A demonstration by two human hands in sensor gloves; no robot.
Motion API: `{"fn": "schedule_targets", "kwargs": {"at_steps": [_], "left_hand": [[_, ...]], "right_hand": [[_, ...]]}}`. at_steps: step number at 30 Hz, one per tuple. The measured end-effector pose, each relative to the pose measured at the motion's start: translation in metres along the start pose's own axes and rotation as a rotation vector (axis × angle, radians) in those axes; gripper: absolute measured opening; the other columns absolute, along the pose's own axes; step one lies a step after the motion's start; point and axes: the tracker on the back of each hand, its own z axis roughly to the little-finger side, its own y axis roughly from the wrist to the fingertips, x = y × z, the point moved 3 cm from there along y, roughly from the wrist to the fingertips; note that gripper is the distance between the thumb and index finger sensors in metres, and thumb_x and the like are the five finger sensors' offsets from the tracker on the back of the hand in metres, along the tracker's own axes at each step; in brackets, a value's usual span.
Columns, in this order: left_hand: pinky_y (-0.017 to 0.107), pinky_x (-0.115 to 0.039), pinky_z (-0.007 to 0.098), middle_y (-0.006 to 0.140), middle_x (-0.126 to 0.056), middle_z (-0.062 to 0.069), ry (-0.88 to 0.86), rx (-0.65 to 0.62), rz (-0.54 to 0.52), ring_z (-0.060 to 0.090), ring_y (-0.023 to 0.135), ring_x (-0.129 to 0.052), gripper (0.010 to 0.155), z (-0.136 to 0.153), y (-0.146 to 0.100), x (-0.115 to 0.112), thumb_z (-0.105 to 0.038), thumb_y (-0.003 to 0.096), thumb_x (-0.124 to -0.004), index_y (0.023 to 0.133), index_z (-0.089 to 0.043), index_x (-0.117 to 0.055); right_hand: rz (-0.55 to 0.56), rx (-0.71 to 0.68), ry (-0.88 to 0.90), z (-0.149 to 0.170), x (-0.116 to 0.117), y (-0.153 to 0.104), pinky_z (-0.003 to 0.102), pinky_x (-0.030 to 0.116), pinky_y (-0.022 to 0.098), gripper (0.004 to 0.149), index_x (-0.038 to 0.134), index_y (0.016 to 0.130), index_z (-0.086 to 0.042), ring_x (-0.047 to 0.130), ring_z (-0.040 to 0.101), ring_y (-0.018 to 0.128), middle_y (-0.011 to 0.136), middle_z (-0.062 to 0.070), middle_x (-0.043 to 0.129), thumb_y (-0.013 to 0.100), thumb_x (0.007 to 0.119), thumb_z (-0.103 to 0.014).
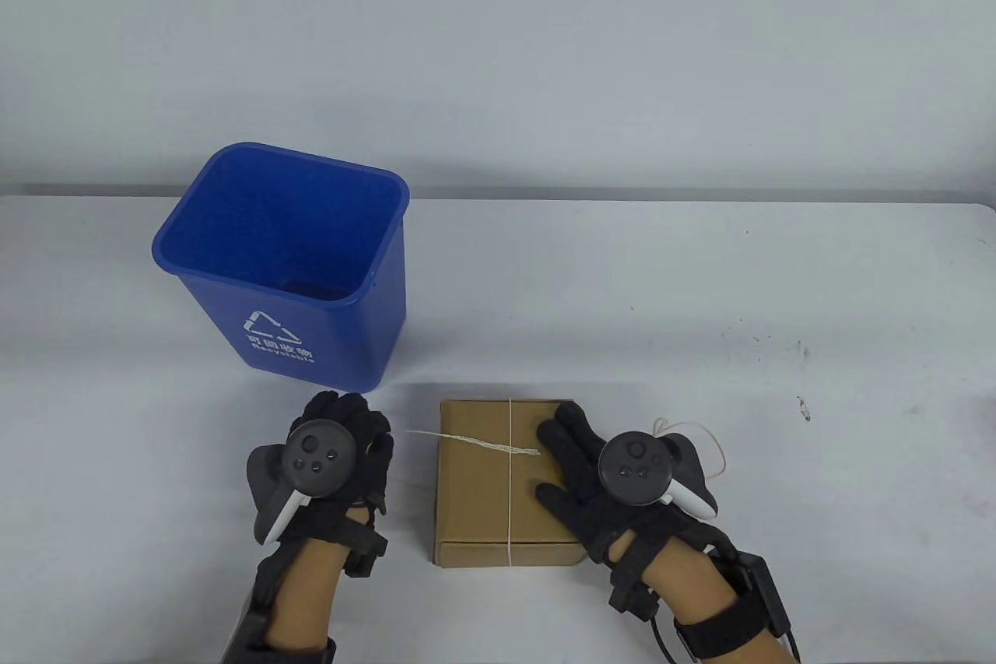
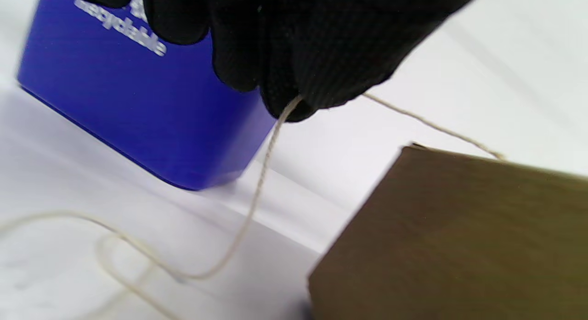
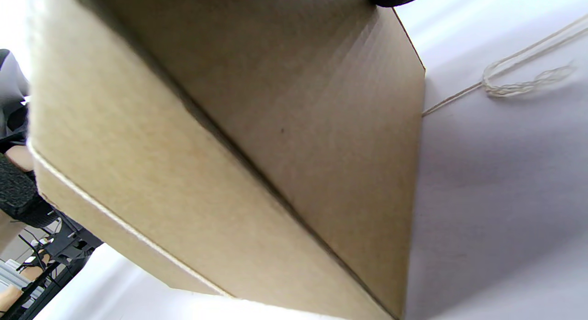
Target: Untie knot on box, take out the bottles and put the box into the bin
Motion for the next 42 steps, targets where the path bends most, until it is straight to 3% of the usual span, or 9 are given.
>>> {"fn": "schedule_targets", "kwargs": {"at_steps": [10,19,24,33,38,42], "left_hand": [[0.071,-0.045,0.073,0.106,-0.067,0.018,0.033,0.256,-0.022,0.056,0.103,-0.052,0.044,0.042,-0.001,0.014,-0.027,0.0489,-0.083,0.088,-0.008,-0.085],[0.071,-0.046,0.073,0.108,-0.065,0.018,0.062,0.281,-0.033,0.056,0.102,-0.053,0.054,0.041,-0.003,0.017,-0.024,0.0488,-0.082,0.101,-0.008,-0.075],[0.072,-0.043,0.074,0.109,-0.062,0.018,-0.044,0.143,0.016,0.056,0.104,-0.05,0.056,0.025,-0.002,0.01,-0.026,0.0495,-0.082,0.102,-0.01,-0.073],[0.073,-0.039,0.076,0.114,-0.056,0.016,-0.204,-0.303,0.125,0.054,0.108,-0.045,0.068,-0.043,-0.02,-0.004,-0.044,0.0508,-0.079,0.109,-0.012,-0.065],[0.073,-0.032,0.079,0.121,-0.041,0.014,-0.153,-0.478,0.286,0.056,0.112,-0.031,0.082,-0.077,-0.037,-0.025,-0.057,0.049,-0.078,0.116,-0.018,-0.05],[0.072,-0.019,0.081,0.122,-0.009,0.011,-0.034,-0.502,0.519,0.059,0.11,-0.005,0.101,-0.087,-0.045,-0.056,-0.069,0.0455,-0.077,0.118,-0.028,-0.02]], "right_hand": [[0.0,0.001,-0.001,0.0,0.0,0.0,0.074,0.033,0.064,0.076,0.015,0.108,-0.02,0.032,0.062,0.098,0.108,0.005,-0.007,0.051,0.052,-0.055],[-0.001,0.001,-0.002,0.0,0.0,0.0,0.074,0.033,0.064,0.076,0.015,0.108,-0.019,0.032,0.062,0.098,0.108,0.005,-0.007,0.051,0.052,-0.054],[-0.001,0.001,-0.002,0.0,0.0,0.0,0.074,0.033,0.064,0.076,0.015,0.108,-0.019,0.032,0.062,0.098,0.108,0.005,-0.007,0.051,0.052,-0.055],[-0.001,0.001,-0.001,0.0,0.0,0.0,0.074,0.033,0.064,0.076,0.015,0.108,-0.02,0.032,0.062,0.098,0.108,0.005,-0.007,0.051,0.052,-0.055],[-0.001,0.001,-0.002,0.0,0.0,0.0,0.074,0.033,0.064,0.076,0.015,0.108,-0.02,0.032,0.062,0.098,0.108,0.005,-0.007,0.051,0.052,-0.055],[0.0,0.001,-0.001,0.001,0.0,0.0,0.074,0.034,0.064,0.076,0.015,0.108,-0.02,0.032,0.062,0.098,0.109,0.005,-0.007,0.051,0.053,-0.054]]}}
